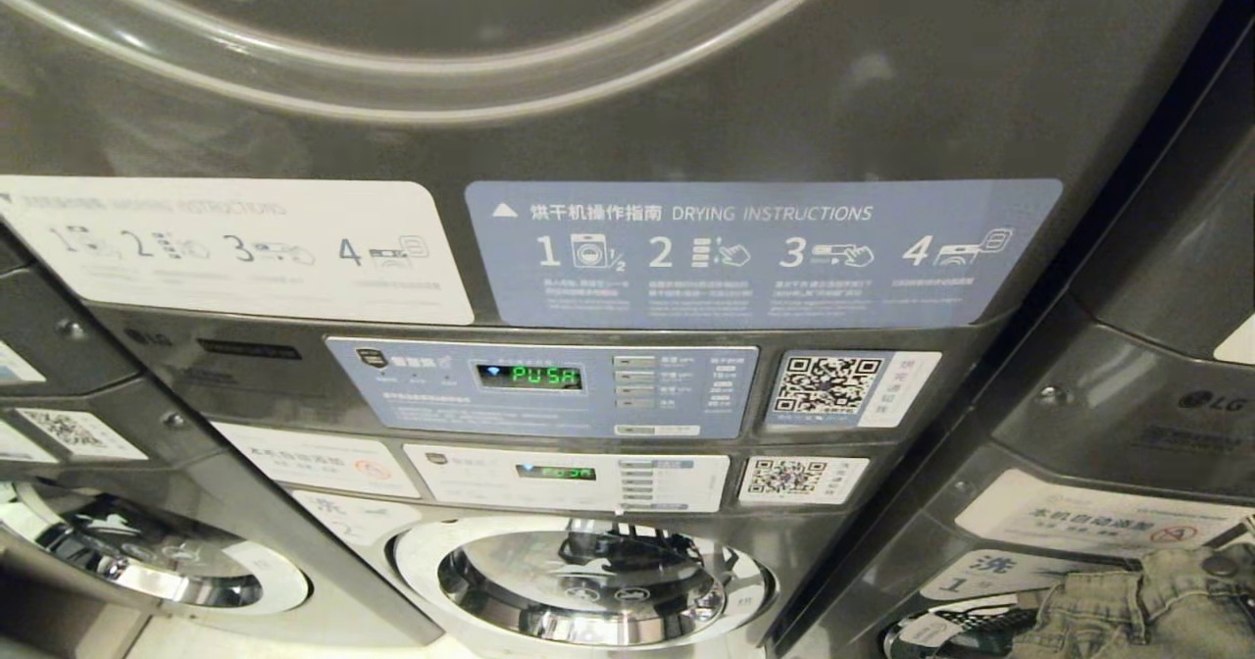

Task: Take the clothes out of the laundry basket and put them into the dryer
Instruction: Put the clothes in the dryer

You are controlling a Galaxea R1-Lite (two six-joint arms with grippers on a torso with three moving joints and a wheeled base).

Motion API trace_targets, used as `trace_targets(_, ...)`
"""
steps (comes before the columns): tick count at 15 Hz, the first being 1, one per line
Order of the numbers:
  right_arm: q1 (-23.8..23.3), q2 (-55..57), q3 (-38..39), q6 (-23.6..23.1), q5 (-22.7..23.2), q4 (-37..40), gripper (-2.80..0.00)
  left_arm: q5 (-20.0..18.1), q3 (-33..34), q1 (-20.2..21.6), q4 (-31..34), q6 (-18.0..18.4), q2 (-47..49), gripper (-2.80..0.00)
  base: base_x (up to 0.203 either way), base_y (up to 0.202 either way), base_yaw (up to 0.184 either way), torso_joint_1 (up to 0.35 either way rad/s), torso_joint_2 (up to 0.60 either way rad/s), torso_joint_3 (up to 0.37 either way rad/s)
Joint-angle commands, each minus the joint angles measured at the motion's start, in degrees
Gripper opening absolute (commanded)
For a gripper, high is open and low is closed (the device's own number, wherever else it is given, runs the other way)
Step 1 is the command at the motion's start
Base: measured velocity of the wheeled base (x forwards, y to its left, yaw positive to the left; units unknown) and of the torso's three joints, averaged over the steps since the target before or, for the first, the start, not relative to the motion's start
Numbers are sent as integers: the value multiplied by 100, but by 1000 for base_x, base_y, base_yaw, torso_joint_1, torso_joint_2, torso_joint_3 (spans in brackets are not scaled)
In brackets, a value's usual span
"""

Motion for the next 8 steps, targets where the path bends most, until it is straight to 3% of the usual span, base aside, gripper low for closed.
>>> trace_targets(1,0,7,0,-1,3,0,-280,1,2,3,-1,0,-1,-280,0,0,0,168,-340,-167)
trace_targets(8,0,7,0,-19,12,0,-280,1,1,3,-1,0,-1,-280,0,0,0,160,-321,-167)
